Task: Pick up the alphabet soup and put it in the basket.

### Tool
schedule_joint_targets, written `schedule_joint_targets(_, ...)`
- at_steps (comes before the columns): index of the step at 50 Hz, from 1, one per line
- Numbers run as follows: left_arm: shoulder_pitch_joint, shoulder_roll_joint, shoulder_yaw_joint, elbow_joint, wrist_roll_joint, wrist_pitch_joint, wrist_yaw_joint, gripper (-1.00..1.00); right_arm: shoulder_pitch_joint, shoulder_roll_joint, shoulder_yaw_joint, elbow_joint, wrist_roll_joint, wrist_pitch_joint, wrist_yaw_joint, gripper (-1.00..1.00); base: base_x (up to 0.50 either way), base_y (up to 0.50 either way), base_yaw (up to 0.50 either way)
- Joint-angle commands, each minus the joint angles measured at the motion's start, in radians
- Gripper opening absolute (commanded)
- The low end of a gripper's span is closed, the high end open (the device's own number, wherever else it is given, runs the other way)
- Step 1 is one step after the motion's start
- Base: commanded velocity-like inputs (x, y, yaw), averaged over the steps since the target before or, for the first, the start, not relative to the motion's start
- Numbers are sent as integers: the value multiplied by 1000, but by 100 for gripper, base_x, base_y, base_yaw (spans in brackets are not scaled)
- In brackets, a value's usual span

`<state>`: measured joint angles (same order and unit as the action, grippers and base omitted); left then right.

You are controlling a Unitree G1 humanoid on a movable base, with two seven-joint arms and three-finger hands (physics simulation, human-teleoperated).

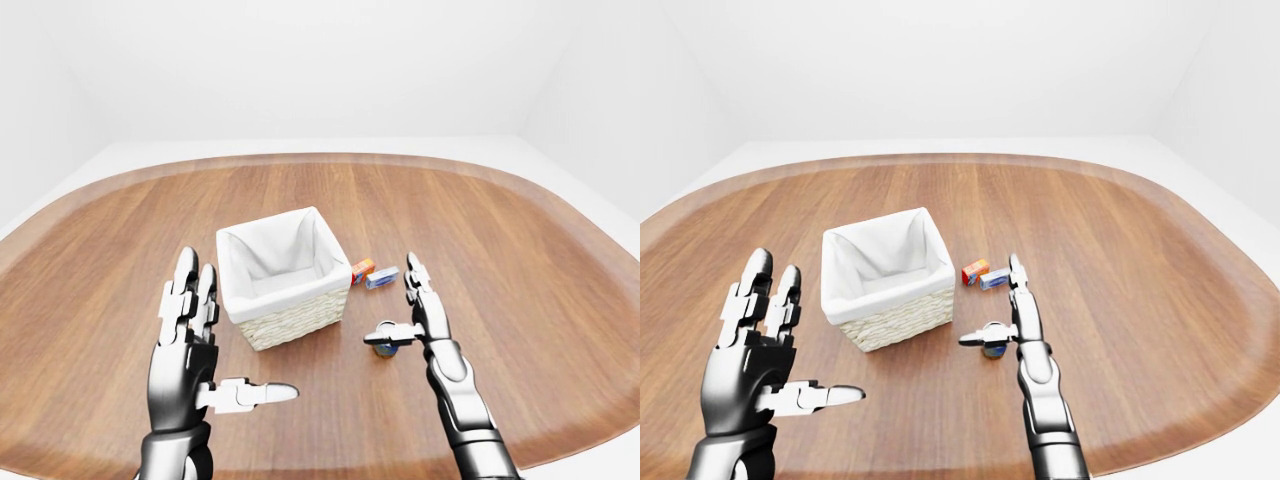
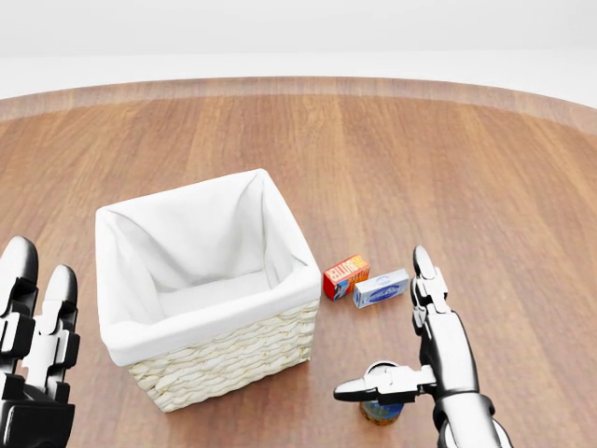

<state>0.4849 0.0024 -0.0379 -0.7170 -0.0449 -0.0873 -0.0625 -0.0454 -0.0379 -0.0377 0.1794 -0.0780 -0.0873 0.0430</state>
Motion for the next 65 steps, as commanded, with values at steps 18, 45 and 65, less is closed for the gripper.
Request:
schedule_joint_targets(18, -5, 8, -14, 13, 3, 0, 10, 100, -248, -49, -24, 559, -49, 0, -114, 100, 0, 0, 0)
schedule_joint_targets(45, -24, 4, -3, 24, -4, 0, 6, 100, -370, -45, -2, 883, -101, 0, -189, 100, 0, 0, 0)
schedule_joint_targets(65, -14, 8, -10, 12, -26, 13, -14, 100, -432, -14, 22, 1052, -188, 0, -269, 100, 0, 0, 0)
